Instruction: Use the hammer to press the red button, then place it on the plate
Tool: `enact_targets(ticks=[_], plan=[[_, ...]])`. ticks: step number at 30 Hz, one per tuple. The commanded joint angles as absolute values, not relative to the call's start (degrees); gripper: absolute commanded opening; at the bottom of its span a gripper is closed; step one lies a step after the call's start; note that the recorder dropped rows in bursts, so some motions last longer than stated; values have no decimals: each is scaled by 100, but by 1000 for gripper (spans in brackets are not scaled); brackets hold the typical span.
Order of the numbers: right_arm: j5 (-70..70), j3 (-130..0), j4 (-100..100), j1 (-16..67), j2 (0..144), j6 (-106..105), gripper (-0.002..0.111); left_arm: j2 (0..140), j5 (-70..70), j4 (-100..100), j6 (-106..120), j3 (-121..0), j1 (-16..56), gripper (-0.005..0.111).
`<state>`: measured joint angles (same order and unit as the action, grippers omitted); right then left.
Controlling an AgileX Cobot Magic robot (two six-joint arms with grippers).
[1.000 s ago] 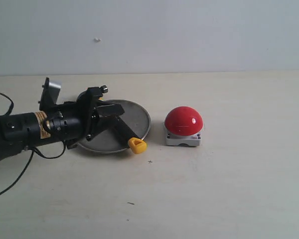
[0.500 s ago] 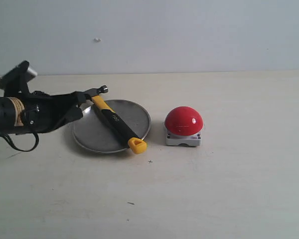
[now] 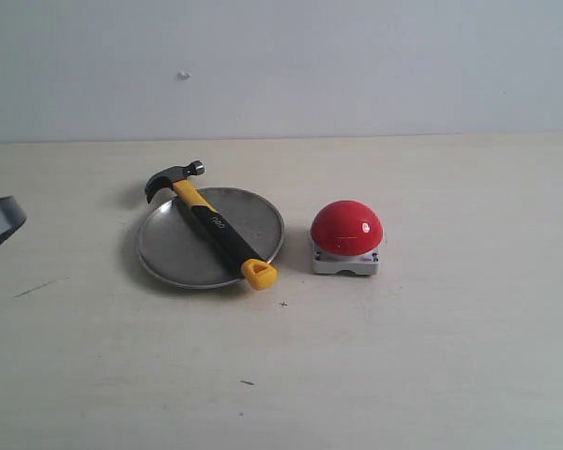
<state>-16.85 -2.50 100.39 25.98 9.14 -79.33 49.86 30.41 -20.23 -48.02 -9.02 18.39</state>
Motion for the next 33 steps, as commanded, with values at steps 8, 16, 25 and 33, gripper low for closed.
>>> enact_targets(ticks=[8, 16, 25, 33], plan=[[-1665, -220, 9995, 2600, 883, -7940, 0, 3036, 2961, -2043, -4760, 0, 1827, 0], [-1665, -220, 9995, 2600, 883, -7940, 0, 2938, 2905, -2059, -4739, 0, 1827, 0], [-1642, -220, 9995, 2600, 883, -7940, 0, 2464, 2113, -2206, -3554, 0, 1820, 0], [-1642, -220, 9995, 2600, 883, -7940, 0, 895, 289, -1929, -3626, 0, 1473, 0]])
